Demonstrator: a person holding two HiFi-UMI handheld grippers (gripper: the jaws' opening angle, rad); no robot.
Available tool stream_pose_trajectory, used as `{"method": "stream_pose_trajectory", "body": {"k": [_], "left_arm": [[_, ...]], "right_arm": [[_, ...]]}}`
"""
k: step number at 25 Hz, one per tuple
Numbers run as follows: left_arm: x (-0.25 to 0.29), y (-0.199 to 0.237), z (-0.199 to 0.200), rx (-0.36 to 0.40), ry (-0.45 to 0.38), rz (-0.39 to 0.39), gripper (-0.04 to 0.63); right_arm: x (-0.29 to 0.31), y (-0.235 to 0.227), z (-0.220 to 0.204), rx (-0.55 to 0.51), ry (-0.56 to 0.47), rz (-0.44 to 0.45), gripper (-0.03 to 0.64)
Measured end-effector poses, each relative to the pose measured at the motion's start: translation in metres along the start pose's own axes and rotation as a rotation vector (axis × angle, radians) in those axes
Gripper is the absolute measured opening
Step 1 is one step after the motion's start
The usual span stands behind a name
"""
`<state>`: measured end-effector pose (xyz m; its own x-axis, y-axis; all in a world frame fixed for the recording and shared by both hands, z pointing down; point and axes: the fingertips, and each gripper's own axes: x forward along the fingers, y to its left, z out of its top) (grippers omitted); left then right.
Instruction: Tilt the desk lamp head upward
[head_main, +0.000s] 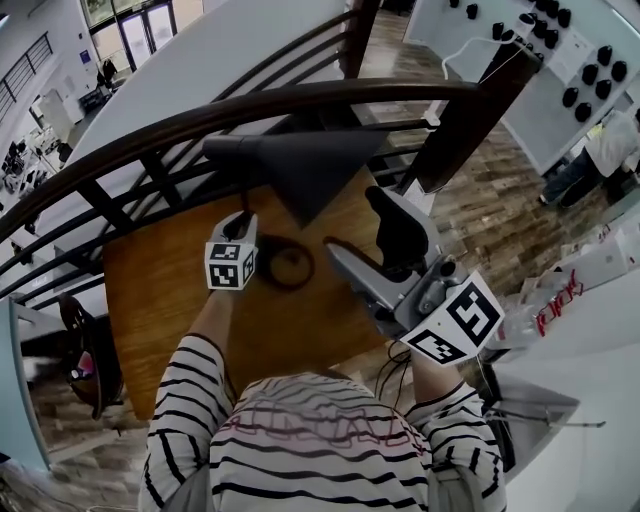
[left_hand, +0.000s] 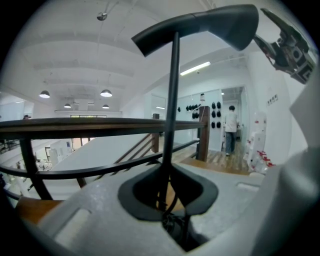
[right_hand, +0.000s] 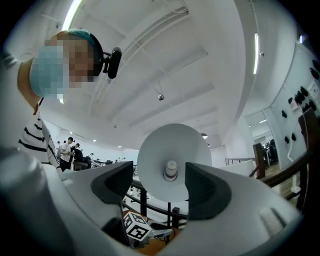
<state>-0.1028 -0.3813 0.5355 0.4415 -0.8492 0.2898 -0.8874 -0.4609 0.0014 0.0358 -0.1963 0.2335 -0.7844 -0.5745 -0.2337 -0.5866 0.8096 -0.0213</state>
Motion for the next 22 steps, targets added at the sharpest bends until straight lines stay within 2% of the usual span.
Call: {"method": "stream_pose_trajectory", "body": {"k": [4, 7, 9, 16, 22], "left_arm": [[-0.001, -0.004, -0.001, -0.006, 0.013, -0.021, 0.055], [-0.003, -0.013, -0.001, -0.006, 0.026, -0.057, 0.129], [-0.009, -0.017, 0.0, 0.006, 0.028, -0.064, 0.152], [-0.053, -0.025, 0.006, 0.009, -0.026, -0.071, 0.198], [-0.098, -0.048, 0.007, 0.02, -0.07, -0.09, 0.204]], "right_arm": [[-0.008, 0.001, -0.024, 0.038, 0.034, -0.021, 0.312], [-0.014, 0.0, -0.041, 0.076, 0.039, -0.05, 0.3], [-0.017, 0.0, -0.052, 0.105, 0.042, -0.065, 0.296], [-0.022, 0.008, -0.094, 0.181, 0.084, -0.109, 0.281], [-0.029, 0.016, -0.123, 0.238, 0.118, -0.148, 0.262]]}}
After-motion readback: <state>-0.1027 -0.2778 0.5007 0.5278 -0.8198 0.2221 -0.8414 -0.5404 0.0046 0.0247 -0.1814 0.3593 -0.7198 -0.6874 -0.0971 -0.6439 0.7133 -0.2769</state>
